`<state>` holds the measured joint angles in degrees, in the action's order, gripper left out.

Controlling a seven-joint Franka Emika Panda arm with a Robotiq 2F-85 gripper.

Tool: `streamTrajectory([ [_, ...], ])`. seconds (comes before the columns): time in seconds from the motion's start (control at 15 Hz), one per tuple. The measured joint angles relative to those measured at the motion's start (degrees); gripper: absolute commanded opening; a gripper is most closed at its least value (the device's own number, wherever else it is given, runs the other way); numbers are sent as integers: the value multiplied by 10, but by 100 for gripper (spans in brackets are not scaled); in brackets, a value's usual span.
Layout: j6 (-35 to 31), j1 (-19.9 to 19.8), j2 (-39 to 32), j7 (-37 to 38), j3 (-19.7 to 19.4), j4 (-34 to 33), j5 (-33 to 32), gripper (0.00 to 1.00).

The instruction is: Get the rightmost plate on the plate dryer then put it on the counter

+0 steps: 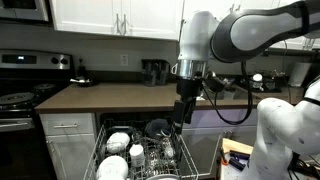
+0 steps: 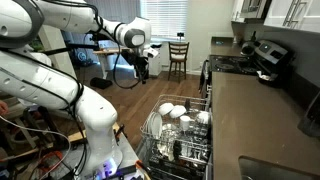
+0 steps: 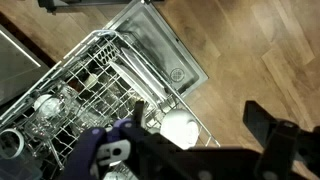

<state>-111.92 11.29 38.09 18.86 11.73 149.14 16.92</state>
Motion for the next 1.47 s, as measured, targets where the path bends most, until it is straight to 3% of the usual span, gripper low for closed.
streamTrajectory([
  [0.67,0,-1,0,0,0,0,-9,100],
  [1.13,94,-37,-41,-42,-3,-62,-151,100],
  [1.47,84,-44,-120,-124,-17,-121,-251,100],
])
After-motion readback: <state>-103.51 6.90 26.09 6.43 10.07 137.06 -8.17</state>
